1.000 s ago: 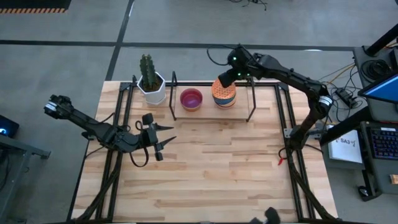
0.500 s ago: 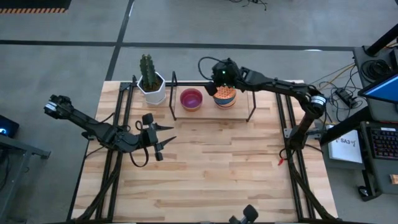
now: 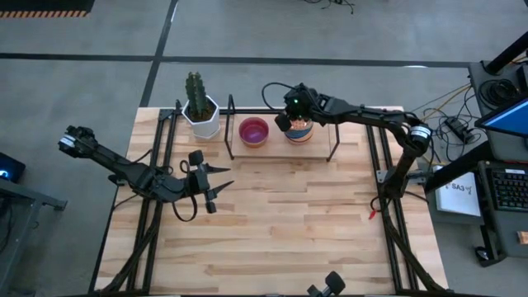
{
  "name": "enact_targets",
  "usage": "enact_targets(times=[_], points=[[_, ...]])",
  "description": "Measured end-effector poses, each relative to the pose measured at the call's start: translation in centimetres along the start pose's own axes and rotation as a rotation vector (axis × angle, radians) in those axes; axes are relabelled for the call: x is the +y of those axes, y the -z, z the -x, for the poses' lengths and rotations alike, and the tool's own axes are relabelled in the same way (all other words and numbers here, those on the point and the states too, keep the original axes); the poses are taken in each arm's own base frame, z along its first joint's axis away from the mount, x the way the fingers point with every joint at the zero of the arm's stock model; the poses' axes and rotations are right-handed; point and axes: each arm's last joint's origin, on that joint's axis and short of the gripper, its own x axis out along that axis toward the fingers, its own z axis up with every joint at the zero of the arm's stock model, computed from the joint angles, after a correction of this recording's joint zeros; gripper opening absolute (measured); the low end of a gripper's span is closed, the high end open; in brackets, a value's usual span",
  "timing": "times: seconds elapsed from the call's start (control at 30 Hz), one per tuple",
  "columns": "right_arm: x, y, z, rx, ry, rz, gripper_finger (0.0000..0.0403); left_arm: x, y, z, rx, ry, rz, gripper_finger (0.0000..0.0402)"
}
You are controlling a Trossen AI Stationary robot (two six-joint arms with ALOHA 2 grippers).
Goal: Place and stack bowls onto a shelf
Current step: Return to Home Position
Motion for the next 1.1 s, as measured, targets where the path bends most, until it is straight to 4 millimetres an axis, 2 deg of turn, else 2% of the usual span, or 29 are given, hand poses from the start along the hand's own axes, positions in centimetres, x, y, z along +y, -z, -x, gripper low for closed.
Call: enact_targets(times=[0.17,0.27,0.4,0.53,0.7,1.1], points=[[-0.1,0.1,0.4,0.013,0.001,0.0,0.0009,0.0,0.0,0.0,0.002,0.0,-0.002,0.0158],[0.3,-0.6,1.9,-0.035,-0.018,-0.006,0.0009,0.0,0.1,0.0,0.008,0.001,-0.004,0.0158],[1.8,-1.1,4.5,-0.097,-0.075,0.016,0.0009,0.0,0.2,0.0,0.016,0.001,-0.009,0.0158],[4.0,-0.1,5.6,-0.124,-0.163,0.057,0.0009,0.0,0.2,0.0,0.016,0.001,-0.009,0.0158],[5.2,1.9,4.9,-0.082,-0.174,0.087,0.0009,0.0,0.2,0.0,0.015,0.001,-0.003,0.0158],[4.9,4.7,3.3,-0.035,-0.111,0.054,0.0009,0.0,0.2,0.0,0.015,0.002,-0.003,0.0158]])
